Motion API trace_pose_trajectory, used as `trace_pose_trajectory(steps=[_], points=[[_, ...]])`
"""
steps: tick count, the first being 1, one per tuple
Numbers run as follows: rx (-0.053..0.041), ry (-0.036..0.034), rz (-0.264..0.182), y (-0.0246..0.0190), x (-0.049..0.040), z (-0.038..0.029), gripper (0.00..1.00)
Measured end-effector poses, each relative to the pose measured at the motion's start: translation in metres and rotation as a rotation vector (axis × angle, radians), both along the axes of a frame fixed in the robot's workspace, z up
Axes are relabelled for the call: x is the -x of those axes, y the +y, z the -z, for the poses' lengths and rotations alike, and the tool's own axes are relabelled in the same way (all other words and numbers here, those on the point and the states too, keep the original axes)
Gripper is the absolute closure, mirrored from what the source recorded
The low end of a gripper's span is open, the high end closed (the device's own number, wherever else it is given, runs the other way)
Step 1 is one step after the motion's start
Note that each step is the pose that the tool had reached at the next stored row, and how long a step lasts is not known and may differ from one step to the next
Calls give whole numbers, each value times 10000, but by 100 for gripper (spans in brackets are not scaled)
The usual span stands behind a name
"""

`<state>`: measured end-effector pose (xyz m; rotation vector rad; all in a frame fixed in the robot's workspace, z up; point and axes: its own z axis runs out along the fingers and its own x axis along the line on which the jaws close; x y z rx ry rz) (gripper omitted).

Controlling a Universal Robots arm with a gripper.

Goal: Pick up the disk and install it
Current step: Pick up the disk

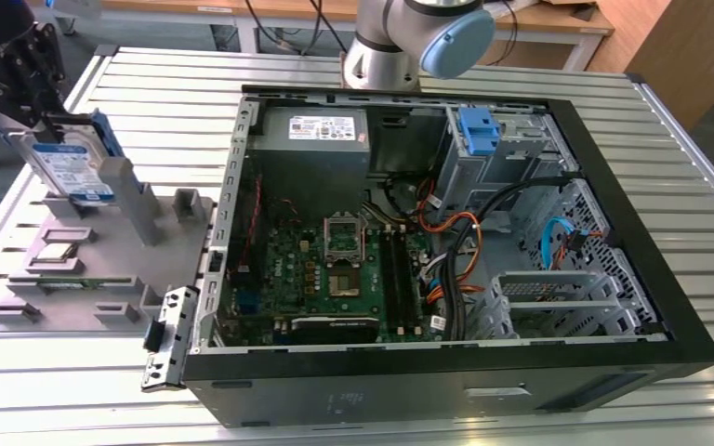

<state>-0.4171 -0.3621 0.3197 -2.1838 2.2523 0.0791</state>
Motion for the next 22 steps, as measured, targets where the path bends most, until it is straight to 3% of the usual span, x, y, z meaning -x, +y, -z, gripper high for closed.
trace_pose_trajectory(steps=[4,12,22], points=[[0,1,0,0,0,-27,65],[1,0,1,0,0,-200,65],[1,0,-242,0,0,-205,65]])
